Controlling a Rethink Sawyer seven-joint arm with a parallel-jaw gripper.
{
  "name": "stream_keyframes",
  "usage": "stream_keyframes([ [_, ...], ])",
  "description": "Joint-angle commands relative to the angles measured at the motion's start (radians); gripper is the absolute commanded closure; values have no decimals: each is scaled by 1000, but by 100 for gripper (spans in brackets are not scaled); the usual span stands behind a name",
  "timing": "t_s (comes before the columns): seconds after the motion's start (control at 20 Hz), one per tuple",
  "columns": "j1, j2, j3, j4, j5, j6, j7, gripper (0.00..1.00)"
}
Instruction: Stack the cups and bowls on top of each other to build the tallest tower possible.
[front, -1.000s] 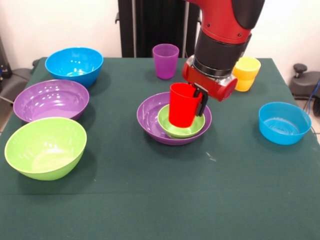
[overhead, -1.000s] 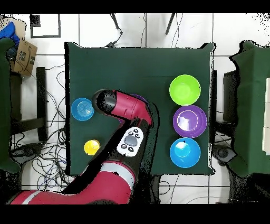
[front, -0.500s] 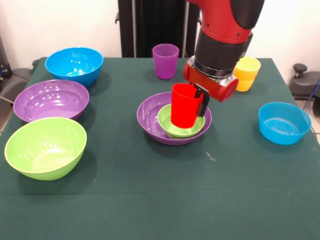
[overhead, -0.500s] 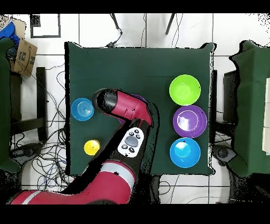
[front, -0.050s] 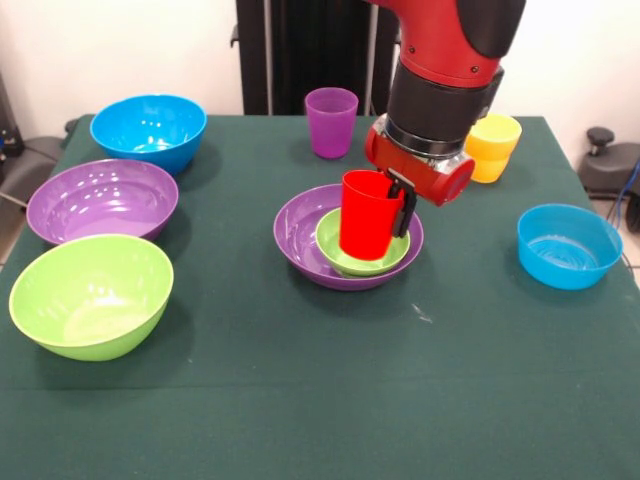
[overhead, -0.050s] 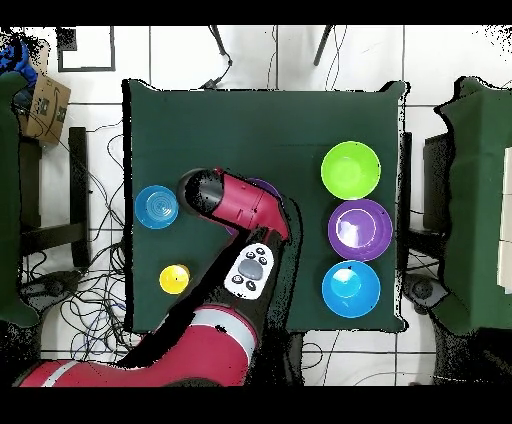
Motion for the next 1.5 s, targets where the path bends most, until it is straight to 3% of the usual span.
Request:
stream_keyframes([
  [0.05, -8, -4, 114, 52, 27, -55, 185, 100],
  [1.5, 5, 13, 55, 8, -27, 10, 133, 100],
])
